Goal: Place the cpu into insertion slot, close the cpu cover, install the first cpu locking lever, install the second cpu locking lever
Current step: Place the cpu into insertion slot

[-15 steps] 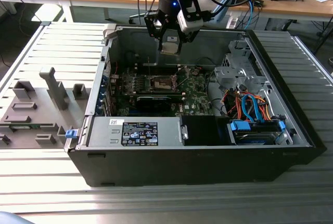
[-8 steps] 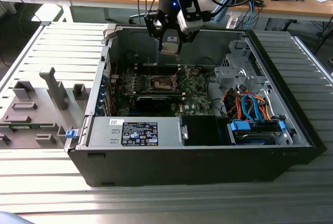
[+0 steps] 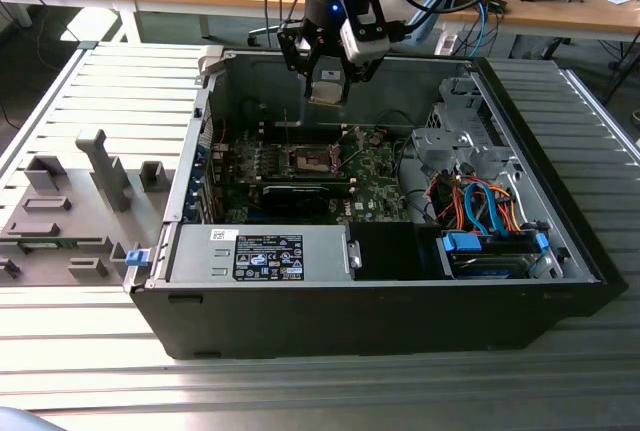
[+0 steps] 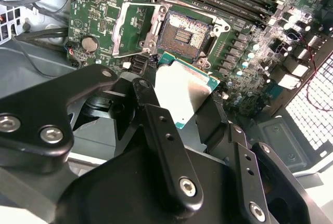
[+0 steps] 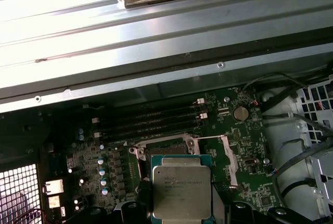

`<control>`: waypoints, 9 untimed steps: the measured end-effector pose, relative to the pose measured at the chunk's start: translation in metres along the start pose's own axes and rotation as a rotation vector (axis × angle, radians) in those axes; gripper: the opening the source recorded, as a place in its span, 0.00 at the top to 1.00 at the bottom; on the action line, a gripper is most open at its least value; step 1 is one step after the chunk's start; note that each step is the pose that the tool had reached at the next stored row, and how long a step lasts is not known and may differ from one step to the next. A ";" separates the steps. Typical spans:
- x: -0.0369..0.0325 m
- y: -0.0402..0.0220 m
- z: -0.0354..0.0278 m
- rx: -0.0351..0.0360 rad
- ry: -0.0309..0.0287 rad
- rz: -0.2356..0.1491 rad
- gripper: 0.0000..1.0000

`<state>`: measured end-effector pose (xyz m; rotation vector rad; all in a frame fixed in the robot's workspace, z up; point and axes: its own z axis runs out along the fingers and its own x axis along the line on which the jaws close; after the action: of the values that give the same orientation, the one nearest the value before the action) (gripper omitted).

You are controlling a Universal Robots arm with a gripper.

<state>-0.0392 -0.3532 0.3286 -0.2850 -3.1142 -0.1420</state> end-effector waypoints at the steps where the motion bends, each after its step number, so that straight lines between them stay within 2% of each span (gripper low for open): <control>1: 0.0000 0.0000 0.0000 0.0000 -0.0001 0.001 0.46; 9: 0.0000 0.0000 0.0001 -0.0002 -0.0008 0.009 0.46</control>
<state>-0.0392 -0.3532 0.3284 -0.2989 -3.1133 -0.1421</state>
